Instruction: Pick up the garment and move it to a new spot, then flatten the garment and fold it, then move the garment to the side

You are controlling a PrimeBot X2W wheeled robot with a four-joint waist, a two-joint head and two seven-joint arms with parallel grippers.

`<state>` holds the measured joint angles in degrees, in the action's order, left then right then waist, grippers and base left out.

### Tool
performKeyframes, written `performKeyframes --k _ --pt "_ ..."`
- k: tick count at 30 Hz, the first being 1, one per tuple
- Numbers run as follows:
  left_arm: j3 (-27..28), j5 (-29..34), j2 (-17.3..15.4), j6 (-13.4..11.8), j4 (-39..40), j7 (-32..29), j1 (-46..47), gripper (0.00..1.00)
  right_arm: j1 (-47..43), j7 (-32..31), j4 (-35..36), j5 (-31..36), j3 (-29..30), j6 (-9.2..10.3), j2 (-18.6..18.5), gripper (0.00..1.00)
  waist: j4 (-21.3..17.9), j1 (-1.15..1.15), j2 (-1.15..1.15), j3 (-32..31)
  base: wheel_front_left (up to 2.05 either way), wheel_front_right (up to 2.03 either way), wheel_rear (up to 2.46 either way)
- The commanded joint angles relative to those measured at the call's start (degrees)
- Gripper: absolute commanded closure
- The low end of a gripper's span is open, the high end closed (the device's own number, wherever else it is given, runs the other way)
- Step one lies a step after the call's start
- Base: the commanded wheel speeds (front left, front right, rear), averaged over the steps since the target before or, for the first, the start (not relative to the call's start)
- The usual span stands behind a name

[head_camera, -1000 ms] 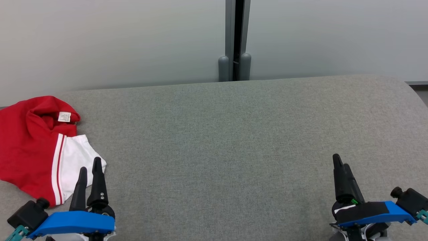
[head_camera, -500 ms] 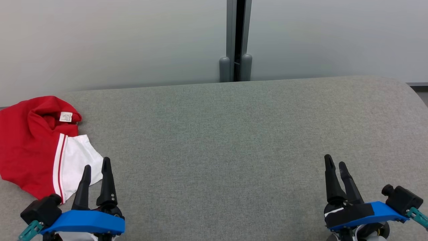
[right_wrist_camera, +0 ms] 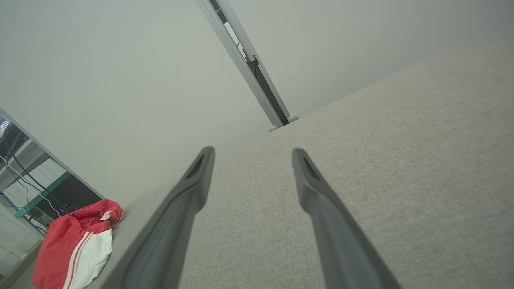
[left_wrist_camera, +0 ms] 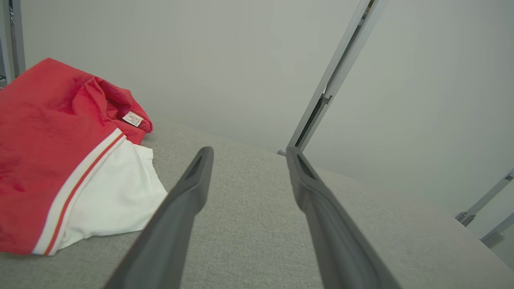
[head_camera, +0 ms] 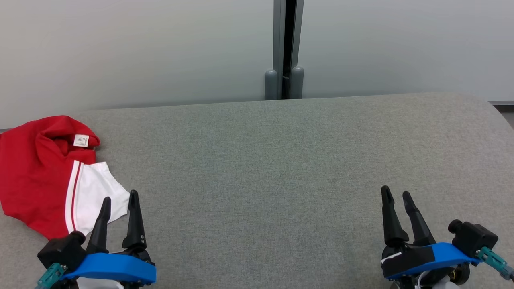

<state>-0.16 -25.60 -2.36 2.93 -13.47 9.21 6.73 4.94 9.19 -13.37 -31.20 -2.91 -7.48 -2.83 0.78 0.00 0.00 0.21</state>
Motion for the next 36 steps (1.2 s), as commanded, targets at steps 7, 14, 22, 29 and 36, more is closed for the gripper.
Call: performKeyframes --k 7,14,22,29,36 --pt "-0.29 5.08 -0.50 -0.32 -0.02 1.43 1.48 0.00 1.31 1.47 0.75 4.67 -0.55 -0.02 -0.09 0.00 0.01 0.00 0.00 -0.02 0.00 0.00 0.00" --pt "-0.44 8.68 -0.54 -0.64 -0.29 2.29 1.71 0.00 1.27 2.31 0.60 8.61 -0.82 -0.02 -0.09 0.00 0.05 0.00 0.00 0.00 0.00 0.00 0.00" --pt "-0.56 12.14 -0.59 -0.81 -0.94 3.31 1.90 0.00 1.45 3.29 0.46 12.67 -0.99 -0.02 -0.08 0.00 0.18 0.00 0.00 0.05 0.00 0.00 0.00" --pt "-0.61 15.16 -0.63 -0.93 -1.70 4.07 2.11 0.00 1.51 4.13 0.21 15.90 -1.26 -0.01 -0.08 0.00 0.33 0.00 0.00 0.00 0.00 0.00 0.00" --pt "-0.49 18.19 -0.65 -1.05 -2.80 5.00 2.31 0.00 1.57 5.03 -0.23 19.32 -1.64 -0.01 -0.08 0.00 0.36 0.00 0.00 -0.21 0.00 0.00 0.00"
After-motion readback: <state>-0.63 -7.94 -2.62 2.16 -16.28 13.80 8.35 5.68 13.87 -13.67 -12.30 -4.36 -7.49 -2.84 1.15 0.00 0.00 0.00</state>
